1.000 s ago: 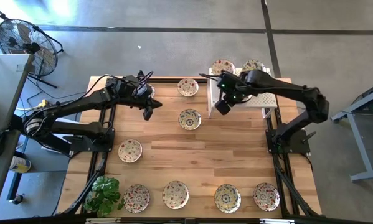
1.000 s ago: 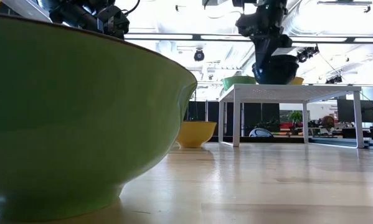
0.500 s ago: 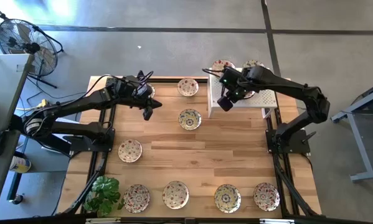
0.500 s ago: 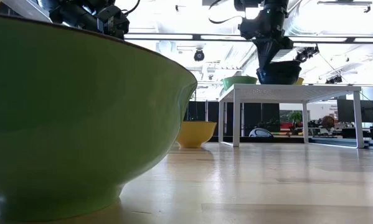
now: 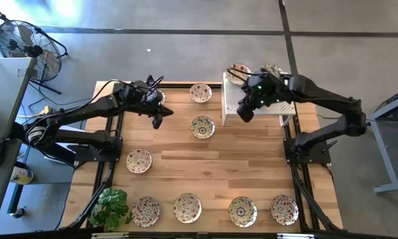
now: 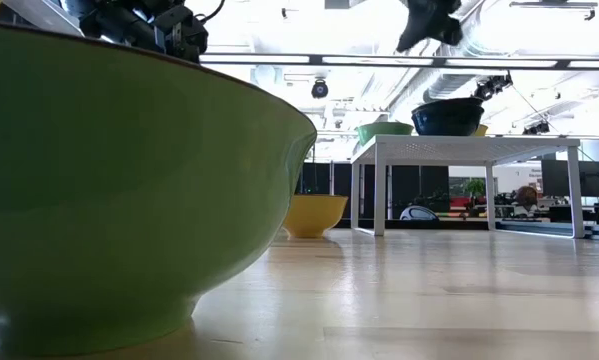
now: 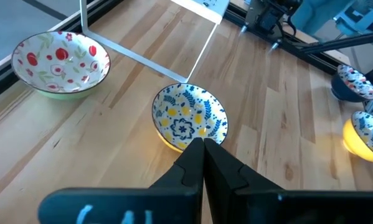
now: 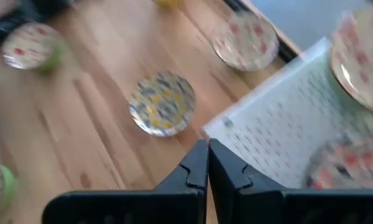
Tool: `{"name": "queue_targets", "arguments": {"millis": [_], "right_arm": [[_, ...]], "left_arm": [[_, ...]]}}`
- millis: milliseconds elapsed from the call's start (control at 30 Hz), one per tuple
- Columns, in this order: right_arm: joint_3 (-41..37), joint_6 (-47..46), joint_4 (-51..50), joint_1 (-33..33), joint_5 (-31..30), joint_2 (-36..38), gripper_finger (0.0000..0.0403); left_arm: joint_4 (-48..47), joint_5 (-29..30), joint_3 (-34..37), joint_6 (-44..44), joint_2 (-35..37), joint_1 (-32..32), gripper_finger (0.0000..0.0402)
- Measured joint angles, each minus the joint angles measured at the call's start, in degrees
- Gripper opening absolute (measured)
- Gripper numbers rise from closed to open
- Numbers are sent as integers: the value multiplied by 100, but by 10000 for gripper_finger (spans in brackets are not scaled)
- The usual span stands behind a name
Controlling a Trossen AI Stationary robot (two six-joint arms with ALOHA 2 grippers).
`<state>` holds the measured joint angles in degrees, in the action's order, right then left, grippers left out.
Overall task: Pick & Place Mini bowls
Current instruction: Stack the yellow patterned bowl on top of the yellow patterned bowl on the shelf
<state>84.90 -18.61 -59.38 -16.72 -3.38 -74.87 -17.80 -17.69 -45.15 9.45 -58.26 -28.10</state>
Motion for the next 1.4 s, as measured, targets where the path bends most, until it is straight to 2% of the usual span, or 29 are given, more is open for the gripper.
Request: {"name": "queue_targets", "arguments": {"millis": [167, 333, 433, 667, 867, 1000, 1100, 1267, 1400], "right_arm": [[-960, 302, 1863, 265, 225, 468, 0], [-2319, -156, 3969, 465, 747, 1012, 0], [-2813, -482, 4511, 754, 666, 1306, 0], [-2949, -857, 3902, 1677, -62, 1575, 0], [-2946, -1784, 3233, 2638, -162, 1418, 0], [-2946, -2621, 2571, 3206, 172, 1147, 3], [-2946, -3030, 2341, 3592, 473, 826, 23], [-2946, -3374, 2425, 3972, 1209, 78, 90], [-2946, -3403, 2879, 4105, 1743, -572, 147]], "left_arm": [[158, 34, 2, -145, 0, 0, 1], [559, -305, 1, -227, -2, 0, 1], [606, -443, 2, -228, -2, 0, 1], [583, -452, 2, -309, -2, 0, 1], [570, -553, 6, -390, -2, 0, 1], [817, -549, 197, -472, -2, 0, 1], [862, -535, 315, -525, -2, 0, 1], [874, -531, 391, -665, -2, 0, 1], [888, -529, 391, -826, -2, 0, 1]]}}
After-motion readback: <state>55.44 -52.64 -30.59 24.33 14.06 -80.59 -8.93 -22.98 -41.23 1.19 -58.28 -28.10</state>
